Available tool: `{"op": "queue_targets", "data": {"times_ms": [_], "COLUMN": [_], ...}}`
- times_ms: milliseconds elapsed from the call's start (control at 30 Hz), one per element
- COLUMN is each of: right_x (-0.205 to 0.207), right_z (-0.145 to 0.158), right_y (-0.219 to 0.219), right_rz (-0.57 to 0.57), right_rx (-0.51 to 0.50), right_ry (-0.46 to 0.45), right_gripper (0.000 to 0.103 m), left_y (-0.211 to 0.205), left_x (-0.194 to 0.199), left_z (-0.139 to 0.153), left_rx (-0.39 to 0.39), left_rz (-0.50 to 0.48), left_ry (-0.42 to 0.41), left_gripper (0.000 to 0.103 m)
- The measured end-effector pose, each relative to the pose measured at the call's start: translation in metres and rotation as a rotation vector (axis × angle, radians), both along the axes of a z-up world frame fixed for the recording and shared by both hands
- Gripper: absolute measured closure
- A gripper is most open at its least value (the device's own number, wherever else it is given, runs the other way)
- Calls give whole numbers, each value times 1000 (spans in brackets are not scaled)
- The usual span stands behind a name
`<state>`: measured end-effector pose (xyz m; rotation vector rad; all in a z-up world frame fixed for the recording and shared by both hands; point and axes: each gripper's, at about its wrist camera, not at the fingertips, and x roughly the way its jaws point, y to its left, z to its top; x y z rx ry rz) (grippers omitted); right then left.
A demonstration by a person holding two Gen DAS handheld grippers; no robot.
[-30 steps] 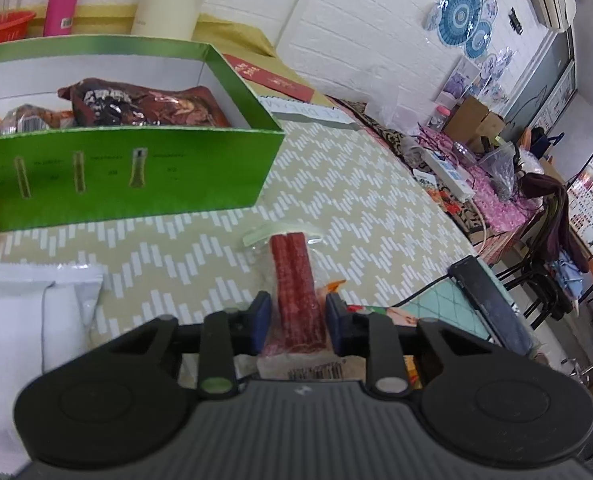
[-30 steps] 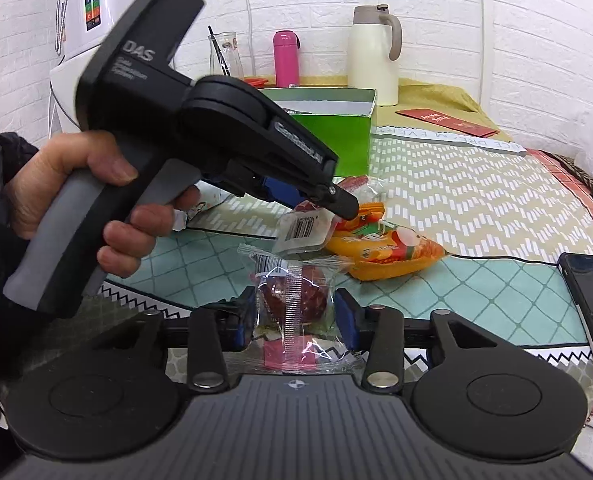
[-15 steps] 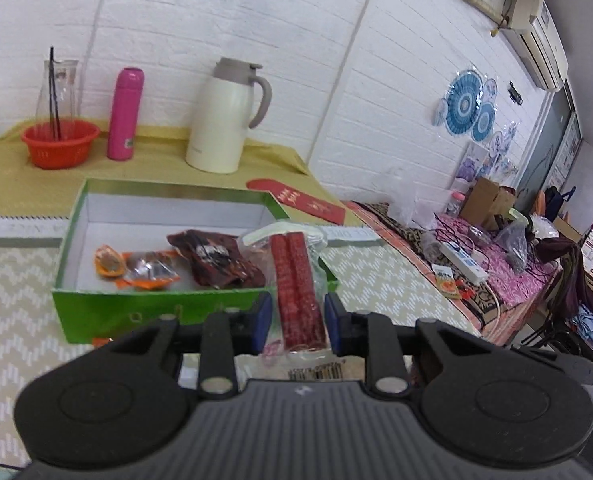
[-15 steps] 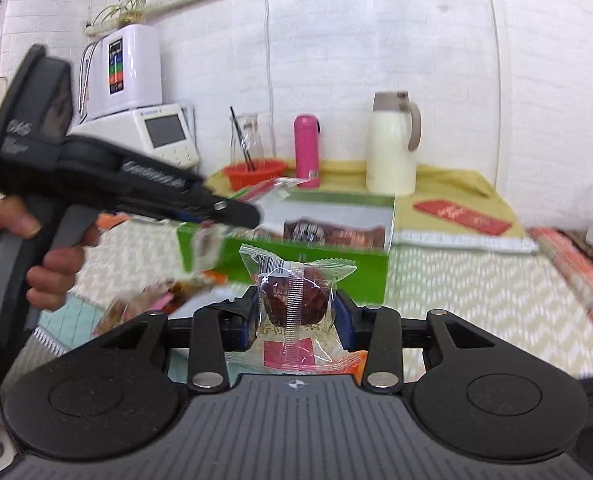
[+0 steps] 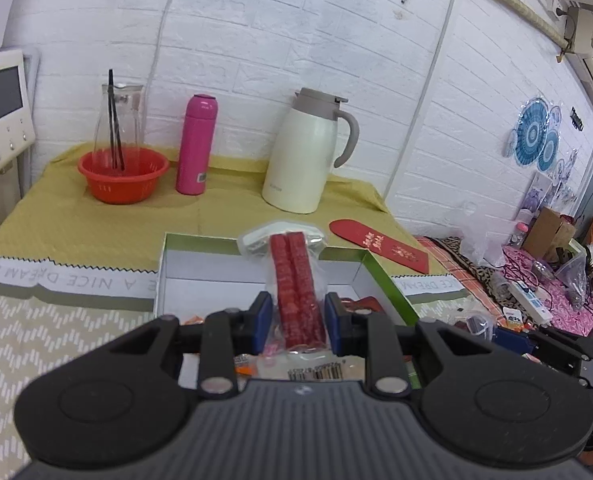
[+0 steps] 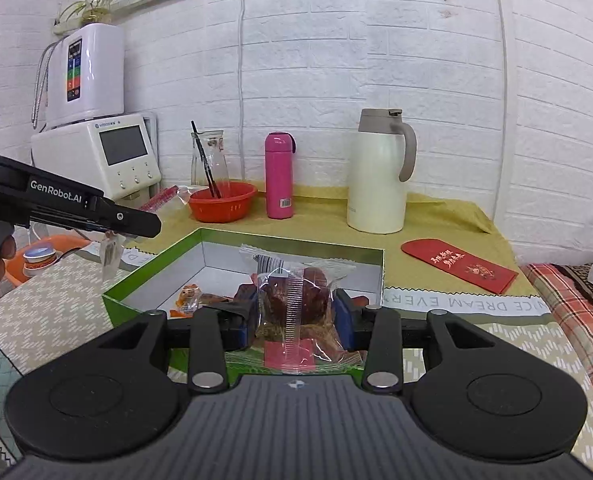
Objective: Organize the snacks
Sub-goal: 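Carry the date bag and sausage sticks over the green box with both grippers, then open both grippers to drop the date bag and sausages into the box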
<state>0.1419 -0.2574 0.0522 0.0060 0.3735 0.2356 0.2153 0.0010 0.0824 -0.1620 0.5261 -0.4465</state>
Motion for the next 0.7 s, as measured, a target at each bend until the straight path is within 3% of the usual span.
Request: {"op": "queue_targets", "data": {"times_ms": [367,567,667,700], "right_x": [58,75,84,86], "right_z": [-25,-38,-45,-47], "right_y": [-6,3,6,7], "right_rz": [-43,-20,-11,-8], "right_rx": [6,-4,-18,-20], "right_ry": [75,109,126,132], "right_gripper": [35,35,35,34], "left_y": [-13,-34,-37,-37], "left_x": [56,72,76,76], "left_z": [-41,-61,-66,-66], "left_rx": [5,55,58,56], "left_rz": [-27,-54,-61,-61], "left_ry": [136,179,182,181], "left_gripper": [78,78,74,66]}}
